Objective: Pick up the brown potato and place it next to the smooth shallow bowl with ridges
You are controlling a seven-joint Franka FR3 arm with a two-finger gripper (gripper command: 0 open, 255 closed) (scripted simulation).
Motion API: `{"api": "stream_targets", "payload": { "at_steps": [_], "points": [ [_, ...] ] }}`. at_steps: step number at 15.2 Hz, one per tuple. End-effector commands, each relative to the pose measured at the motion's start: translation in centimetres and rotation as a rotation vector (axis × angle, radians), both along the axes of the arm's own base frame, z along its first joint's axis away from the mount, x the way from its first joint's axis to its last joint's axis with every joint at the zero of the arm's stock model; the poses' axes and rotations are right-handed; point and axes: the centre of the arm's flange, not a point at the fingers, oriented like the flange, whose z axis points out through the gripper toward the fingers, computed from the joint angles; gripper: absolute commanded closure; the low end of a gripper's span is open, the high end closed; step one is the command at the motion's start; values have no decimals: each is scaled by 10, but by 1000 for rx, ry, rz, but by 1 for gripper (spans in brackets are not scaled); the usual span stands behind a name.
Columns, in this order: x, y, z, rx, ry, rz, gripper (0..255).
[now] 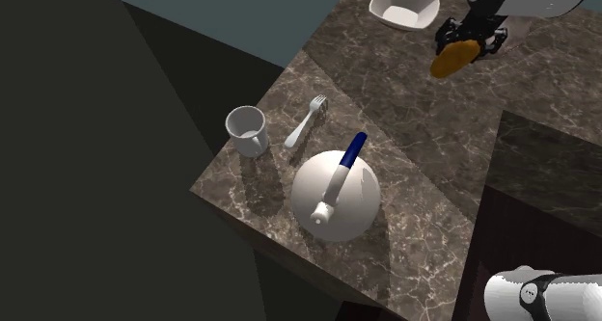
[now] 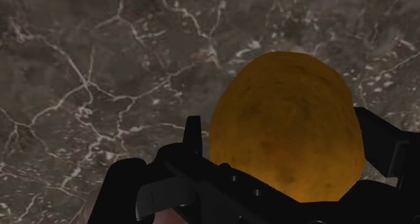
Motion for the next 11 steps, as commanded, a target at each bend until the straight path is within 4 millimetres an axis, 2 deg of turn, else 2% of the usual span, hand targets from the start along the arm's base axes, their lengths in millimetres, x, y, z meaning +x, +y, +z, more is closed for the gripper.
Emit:
{"api": "stream_targets", "payload": {
  "at_steps": [1, 3, 11],
  "points": [
    [-2, 5, 13, 12, 8, 3, 0],
    [-3, 6, 36, 12, 8, 3, 0],
    [-3, 6, 36, 12, 8, 3, 0]
  ]
}}
